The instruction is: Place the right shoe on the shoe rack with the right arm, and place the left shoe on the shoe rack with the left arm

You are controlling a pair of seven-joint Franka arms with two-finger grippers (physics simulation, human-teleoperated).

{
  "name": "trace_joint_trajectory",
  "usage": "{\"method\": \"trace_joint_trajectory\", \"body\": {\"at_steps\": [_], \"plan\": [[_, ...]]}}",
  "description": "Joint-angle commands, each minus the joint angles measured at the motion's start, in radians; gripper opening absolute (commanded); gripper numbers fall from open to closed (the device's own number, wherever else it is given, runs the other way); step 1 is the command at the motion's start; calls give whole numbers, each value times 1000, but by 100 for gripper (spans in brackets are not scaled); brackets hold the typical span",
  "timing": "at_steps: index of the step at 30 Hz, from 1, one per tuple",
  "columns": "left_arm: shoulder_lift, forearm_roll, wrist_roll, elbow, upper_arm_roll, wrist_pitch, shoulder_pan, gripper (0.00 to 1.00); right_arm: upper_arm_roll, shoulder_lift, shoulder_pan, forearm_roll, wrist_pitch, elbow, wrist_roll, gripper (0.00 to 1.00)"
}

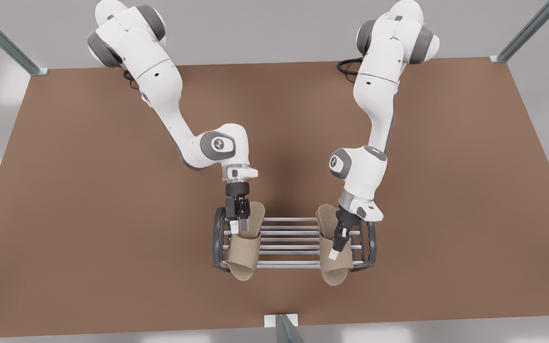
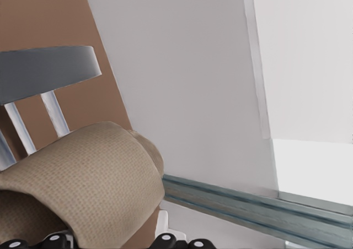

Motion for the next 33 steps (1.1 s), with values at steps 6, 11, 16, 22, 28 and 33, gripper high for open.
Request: {"method": "trace_joint_trajectory", "body": {"at_steps": [6,11,16,22,28,33], "plan": [[1,0,-210,1,2,17,-6,100,12,-237,37,302,60,-46,-50,100],[-222,-2,-210,-190,5,3,-91,100,43,-384,-259,935,86,-183,-107,100],[-423,345,69,-82,268,-748,-91,100,-139,-423,-408,2131,-909,151,-915,100],[-398,713,928,121,443,-1519,-66,100,-193,-388,-432,2119,-913,233,-935,100],[-522,935,922,159,-354,-1602,629,100,-199,-234,-466,2131,-867,356,-1012,100],[-518,937,914,153,-387,-1600,650,100,-198,-232,-454,2122,-865,356,-1012,100]]}}
